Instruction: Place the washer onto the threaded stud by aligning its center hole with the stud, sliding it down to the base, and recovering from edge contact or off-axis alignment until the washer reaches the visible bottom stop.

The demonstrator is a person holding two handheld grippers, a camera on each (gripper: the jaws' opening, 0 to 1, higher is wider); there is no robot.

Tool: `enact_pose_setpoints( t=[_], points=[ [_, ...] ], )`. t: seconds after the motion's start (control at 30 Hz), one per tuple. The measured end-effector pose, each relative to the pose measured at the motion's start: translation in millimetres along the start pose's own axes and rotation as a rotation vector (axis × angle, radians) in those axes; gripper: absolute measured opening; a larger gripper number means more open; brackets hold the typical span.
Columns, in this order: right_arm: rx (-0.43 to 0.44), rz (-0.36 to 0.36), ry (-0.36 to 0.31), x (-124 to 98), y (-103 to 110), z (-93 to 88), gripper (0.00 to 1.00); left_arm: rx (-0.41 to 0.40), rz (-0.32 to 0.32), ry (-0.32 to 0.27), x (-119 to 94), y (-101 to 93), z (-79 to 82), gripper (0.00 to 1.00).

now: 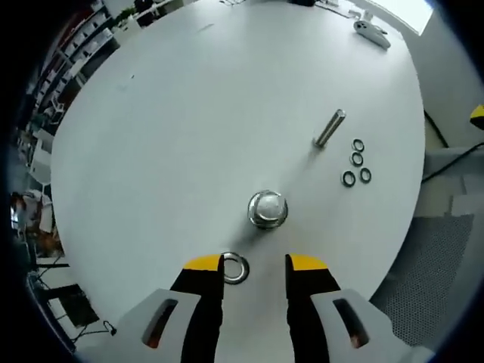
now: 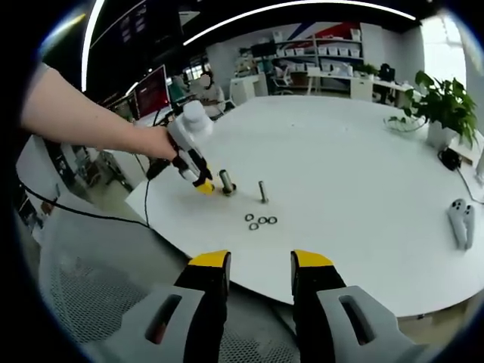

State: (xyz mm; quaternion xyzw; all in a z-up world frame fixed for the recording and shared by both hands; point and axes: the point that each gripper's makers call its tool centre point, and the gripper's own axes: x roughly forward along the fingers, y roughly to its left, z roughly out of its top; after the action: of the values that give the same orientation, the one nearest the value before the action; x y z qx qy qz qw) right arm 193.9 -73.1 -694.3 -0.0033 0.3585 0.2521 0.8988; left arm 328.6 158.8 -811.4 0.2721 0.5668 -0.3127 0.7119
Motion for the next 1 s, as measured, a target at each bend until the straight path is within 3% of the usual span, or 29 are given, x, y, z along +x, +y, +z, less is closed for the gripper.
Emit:
enact_pose_setpoints(
  t=[0.7, 1.0],
  points=[
    [-0.015, 0.029, 0.010, 1, 7, -1.3, 0.34, -0.180, 0.026, -0.052, -27, -3.5, -70.5, 0.32],
    [-0.018, 0.025, 0.018, 1, 6, -2.8, 0.34, -0.200, 0.027, -0.058, -24, 5.4, -76.1, 0.32]
  ],
)
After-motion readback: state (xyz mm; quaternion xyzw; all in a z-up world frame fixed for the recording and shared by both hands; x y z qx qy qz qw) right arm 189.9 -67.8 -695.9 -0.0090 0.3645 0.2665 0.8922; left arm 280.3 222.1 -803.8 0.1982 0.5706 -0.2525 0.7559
